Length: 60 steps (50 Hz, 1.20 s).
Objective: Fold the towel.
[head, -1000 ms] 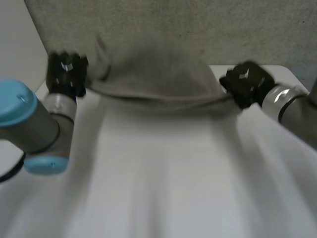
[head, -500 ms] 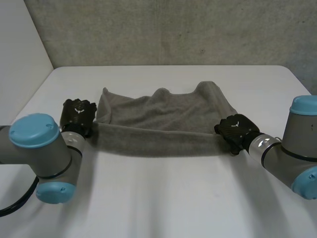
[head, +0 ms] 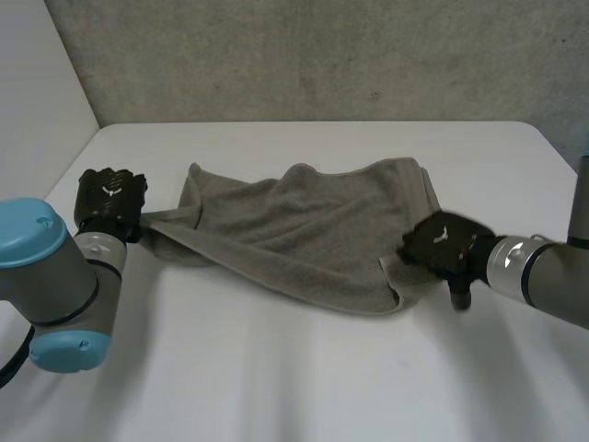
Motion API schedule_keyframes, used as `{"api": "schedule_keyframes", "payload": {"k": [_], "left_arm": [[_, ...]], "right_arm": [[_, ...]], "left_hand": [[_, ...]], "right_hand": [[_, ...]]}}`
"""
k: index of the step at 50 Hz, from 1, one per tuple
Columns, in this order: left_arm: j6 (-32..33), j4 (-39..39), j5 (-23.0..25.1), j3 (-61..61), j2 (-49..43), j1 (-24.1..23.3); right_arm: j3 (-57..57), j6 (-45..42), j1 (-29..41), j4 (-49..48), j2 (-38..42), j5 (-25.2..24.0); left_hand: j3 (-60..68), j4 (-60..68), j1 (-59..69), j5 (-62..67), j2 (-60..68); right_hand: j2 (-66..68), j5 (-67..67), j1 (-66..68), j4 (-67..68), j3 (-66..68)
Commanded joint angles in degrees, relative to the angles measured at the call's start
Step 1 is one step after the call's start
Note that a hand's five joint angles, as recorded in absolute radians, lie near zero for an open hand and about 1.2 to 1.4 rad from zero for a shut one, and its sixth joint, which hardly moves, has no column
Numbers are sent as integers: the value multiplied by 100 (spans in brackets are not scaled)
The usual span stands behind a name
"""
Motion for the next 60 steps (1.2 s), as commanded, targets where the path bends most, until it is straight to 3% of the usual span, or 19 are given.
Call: {"api": "schedule_keyframes", "payload": {"k": [1, 4, 5, 6, 15, 36, 45, 54, 60], "left_arm": [[1, 0, -2, -7, -6, -5], [1, 0, -2, -16, 3, -5], [1, 0, -2, -16, 3, -5], [1, 0, -2, -16, 3, -5], [1, 0, -10, -16, -6, -49], [1, 0, -10, -60, 3, -75], [1, 0, -2, -60, 3, -75], [9, 0, -2, -69, 11, -75], [9, 0, -2, -69, 11, -75]], "right_arm": [[461, 314, -17, -1446, -376, -189], [470, 261, -8, -1412, -376, -180], [497, 235, 9, -1403, -385, -276], [549, 226, 18, -1455, -385, -277], [567, 147, 45, -1535, -279, -505], [-1093, -565, 378, -824, 1513, -365], [-1331, -574, 423, -568, 1724, -365], [-1384, -820, 440, -348, 1707, -154], [-1332, -838, 396, -340, 1698, -119]], "left_hand": [[1026, 1016, 1390, 1073, 1024], [1026, 1016, 1390, 1073, 1024], [1026, 1016, 1390, 1073, 1024], [1026, 1016, 1390, 1073, 1024], [1026, 1016, 1390, 1073, 1024], [1026, 1016, 1390, 1073, 1024], [1026, 1016, 1390, 1073, 1024], [1026, 1016, 1390, 1073, 1024], [1026, 1016, 1390, 1073, 1024]], "right_hand": [[1762, 1831, 1743, 1812, 1838], [734, 803, 715, 785, 810], [-1165, -1095, -1183, -1114, -1089], [-1865, -1796, -1884, -1814, -1789], [-1865, -1796, -1884, -1814, -1789], [-999, -930, -1017, -948, -923], [-881, -812, -900, -830, -805], [732, 802, 714, 783, 808], [750, 820, 732, 801, 826]]}}
